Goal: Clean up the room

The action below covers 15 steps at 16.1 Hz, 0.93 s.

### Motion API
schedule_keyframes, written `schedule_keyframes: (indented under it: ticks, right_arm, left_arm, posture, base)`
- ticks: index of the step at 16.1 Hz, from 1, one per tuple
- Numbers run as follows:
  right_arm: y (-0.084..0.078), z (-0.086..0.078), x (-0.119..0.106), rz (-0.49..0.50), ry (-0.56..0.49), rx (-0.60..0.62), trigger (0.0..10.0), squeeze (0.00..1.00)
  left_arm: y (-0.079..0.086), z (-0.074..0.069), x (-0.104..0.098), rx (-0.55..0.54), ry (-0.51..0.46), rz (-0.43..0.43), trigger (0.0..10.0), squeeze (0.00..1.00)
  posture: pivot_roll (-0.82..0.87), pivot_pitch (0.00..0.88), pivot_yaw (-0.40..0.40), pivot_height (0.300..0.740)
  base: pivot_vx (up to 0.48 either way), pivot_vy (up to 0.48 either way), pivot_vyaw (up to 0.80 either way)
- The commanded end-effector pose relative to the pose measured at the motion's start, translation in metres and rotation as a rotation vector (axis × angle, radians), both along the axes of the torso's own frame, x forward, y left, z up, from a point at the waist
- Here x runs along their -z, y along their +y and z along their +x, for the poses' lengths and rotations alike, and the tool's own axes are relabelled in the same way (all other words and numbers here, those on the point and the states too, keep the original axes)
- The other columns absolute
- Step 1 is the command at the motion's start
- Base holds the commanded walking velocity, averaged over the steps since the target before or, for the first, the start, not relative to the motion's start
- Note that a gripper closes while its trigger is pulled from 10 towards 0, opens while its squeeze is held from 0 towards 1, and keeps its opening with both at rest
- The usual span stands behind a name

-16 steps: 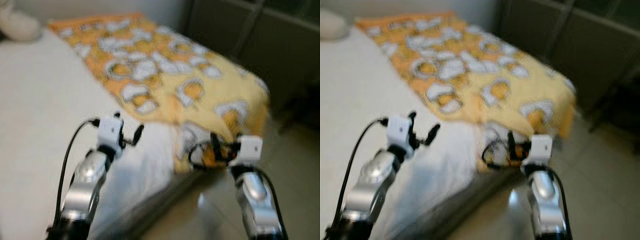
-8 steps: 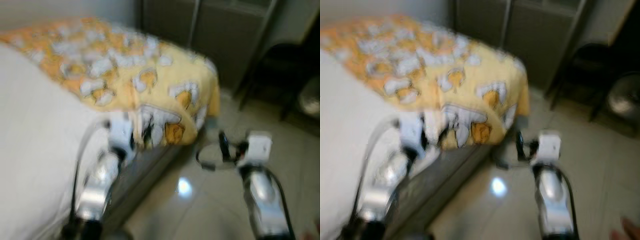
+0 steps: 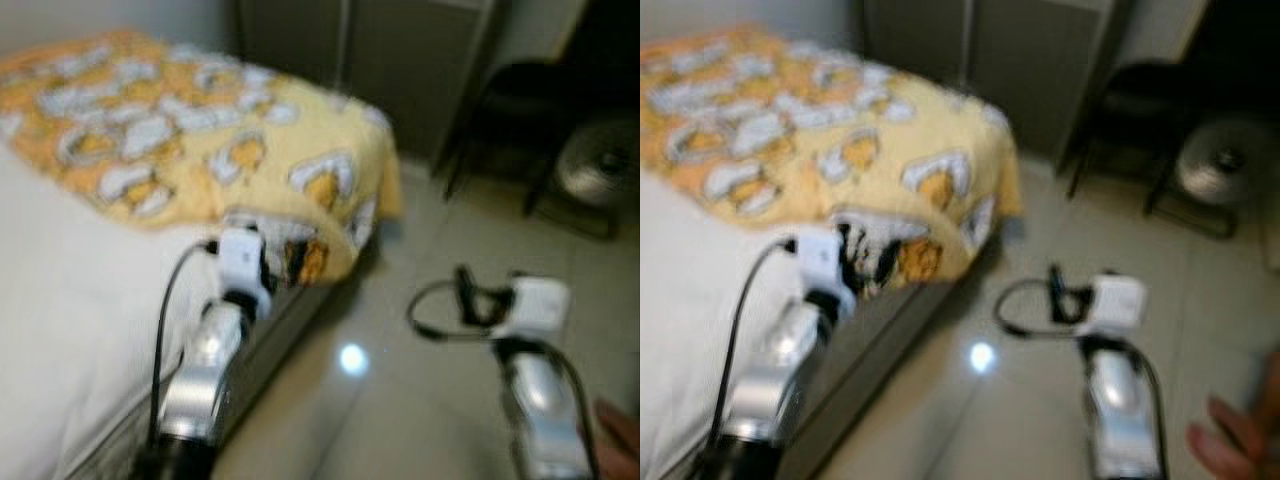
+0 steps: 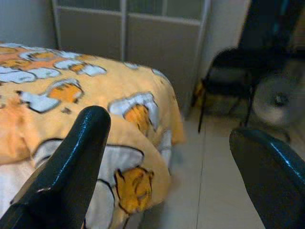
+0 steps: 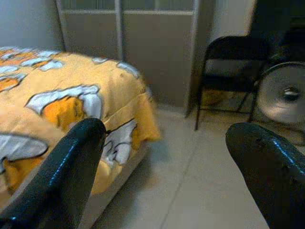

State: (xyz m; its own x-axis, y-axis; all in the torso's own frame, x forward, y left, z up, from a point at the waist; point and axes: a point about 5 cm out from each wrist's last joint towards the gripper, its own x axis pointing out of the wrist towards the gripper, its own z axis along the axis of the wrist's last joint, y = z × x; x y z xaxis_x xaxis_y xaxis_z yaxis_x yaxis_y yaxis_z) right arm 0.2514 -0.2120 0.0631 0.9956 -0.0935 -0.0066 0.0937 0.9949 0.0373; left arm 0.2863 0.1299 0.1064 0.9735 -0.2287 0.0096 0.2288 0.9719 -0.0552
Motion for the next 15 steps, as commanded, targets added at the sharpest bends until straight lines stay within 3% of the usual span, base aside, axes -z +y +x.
schedule_keyframes:
  ticks: [1,4,6,9,15]
  right_arm:
    - [0.006,-0.004,-0.003,0.006,-0.027,-0.013,10.0,0.00]
    - [0.005,-0.025,0.012,-0.049,0.050,-0.059,10.0,0.00]
    - [0.007,-0.022,0.009,-0.066,0.040,-0.102,10.0,0.00]
    - [-0.005,-0.017,0.001,-0.033,0.014,-0.022,10.0,0.00]
    - [-0.004,-0.018,0.000,-0.046,0.027,-0.049,10.0,0.00]
  left_arm:
    - [0.019,-0.008,0.007,-0.061,0.027,0.008,10.0,0.00]
    - [0.008,-0.016,0.010,0.016,0.040,0.051,10.0,0.00]
    - [0.004,-0.012,0.011,0.011,0.044,0.065,10.0,0.00]
    - [0.001,-0.009,0.010,-0.001,0.047,0.072,10.0,0.00]
    - [0.003,-0.007,0.010,-0.031,0.043,0.120,10.0,0.00]
  posture:
    - [-0.01,0.000,-0.063,0.740]
    - [-0.01,0.000,-0.104,0.740]
    - [0.00,0.000,-0.108,0.740]
    - [0.00,0.000,-0.104,0.740]
    - [-0.01,0.000,-0.091,0.740]
  base:
    - [0.439,0.000,0.00]
    - [0.439,0.000,0.00]
    - [0.439,0.000,0.00]
    - [0.451,0.000,0.00]
    - [0.000,0.000,0.00]
